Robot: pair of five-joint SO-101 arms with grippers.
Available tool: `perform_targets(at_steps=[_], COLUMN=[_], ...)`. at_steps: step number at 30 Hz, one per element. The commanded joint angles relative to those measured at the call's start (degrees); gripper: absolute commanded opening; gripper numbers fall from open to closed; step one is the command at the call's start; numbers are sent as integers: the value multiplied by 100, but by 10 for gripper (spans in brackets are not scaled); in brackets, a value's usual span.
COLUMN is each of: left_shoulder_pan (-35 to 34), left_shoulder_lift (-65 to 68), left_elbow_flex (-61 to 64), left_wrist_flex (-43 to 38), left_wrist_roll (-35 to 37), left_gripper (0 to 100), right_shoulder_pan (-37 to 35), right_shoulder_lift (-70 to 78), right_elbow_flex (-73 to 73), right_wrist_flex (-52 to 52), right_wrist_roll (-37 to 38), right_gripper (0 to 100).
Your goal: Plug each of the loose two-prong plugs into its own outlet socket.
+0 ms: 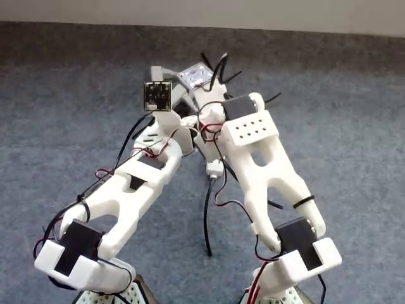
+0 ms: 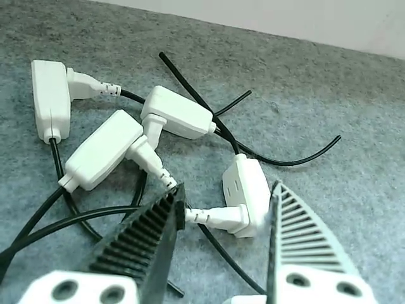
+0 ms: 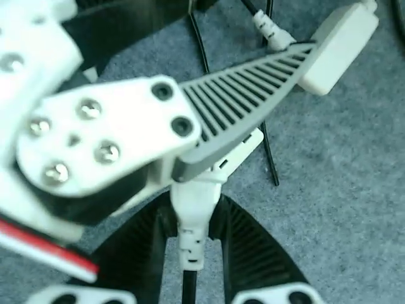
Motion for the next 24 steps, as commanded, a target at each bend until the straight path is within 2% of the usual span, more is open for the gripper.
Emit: perform_targets(at_steps=[1,4,24], left_shoulder_pan=[136,154,259], left_shoulder_lift=[-48,-40,-31], left_elbow_flex=[-22,-22,-13], left_wrist_flex=[-123,-123,-97], left_wrist_roll=[-26,-26,-44], left_gripper=[228,228,228], right_shoulder_pan=[-31,-40,-40], right_shoulder_lift=[-277,-488,-1376], right_elbow_flex=[-347,-356,-295], right_wrist_flex=[22,-4,31], right_wrist_roll=[-114,-308,-343], right_gripper=[15,15,15])
